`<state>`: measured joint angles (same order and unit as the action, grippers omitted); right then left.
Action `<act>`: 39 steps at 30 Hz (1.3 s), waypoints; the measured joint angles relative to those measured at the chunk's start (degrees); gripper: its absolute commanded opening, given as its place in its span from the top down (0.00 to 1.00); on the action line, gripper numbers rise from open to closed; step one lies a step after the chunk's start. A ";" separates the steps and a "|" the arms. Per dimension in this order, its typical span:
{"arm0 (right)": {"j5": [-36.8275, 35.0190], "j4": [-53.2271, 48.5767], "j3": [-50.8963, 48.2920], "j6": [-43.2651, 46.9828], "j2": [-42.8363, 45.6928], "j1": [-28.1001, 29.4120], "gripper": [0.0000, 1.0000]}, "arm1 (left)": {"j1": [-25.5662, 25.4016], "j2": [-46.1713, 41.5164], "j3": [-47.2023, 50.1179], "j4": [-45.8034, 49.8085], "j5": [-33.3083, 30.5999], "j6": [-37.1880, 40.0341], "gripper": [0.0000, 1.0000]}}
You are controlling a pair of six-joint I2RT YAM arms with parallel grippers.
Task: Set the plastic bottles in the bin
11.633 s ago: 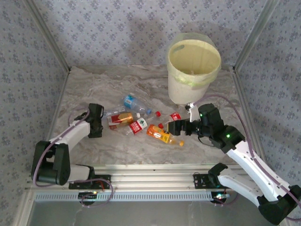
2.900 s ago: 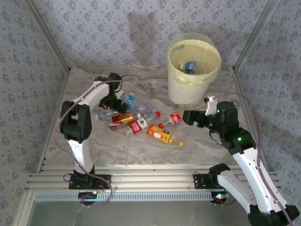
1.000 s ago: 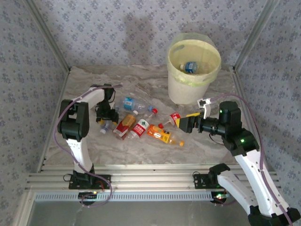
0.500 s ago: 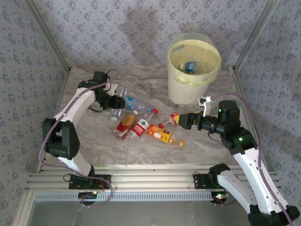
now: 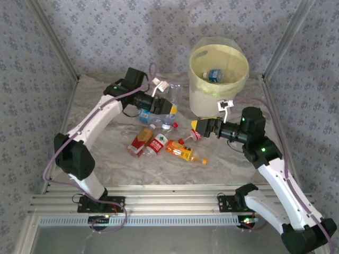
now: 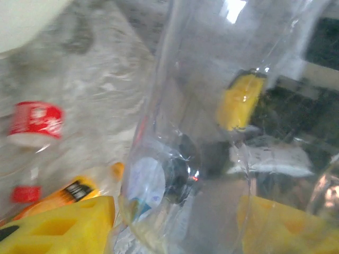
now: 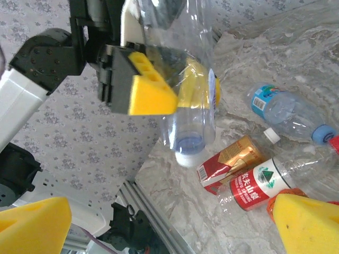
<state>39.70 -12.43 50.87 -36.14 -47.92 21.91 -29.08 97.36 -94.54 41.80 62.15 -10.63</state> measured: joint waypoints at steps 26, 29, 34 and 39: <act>-9.11 1.31 10.05 4.00 -10.64 2.91 0.20 | -8.98 5.31 -3.23 2.62 7.08 1.18 0.39; -9.25 1.44 10.67 4.24 -11.02 2.89 0.29 | -9.09 5.31 -3.23 3.23 7.08 1.57 0.39; -10.01 1.14 10.73 4.24 -11.06 2.89 0.39 | -9.31 5.31 -3.23 3.48 7.10 2.25 0.38; -10.38 0.94 10.80 4.17 -11.13 2.89 0.47 | -9.29 5.31 -3.23 3.61 7.10 2.69 0.38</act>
<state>29.32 -11.49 61.67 -31.97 -59.05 24.80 -38.37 102.67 -97.78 45.41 69.25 -7.94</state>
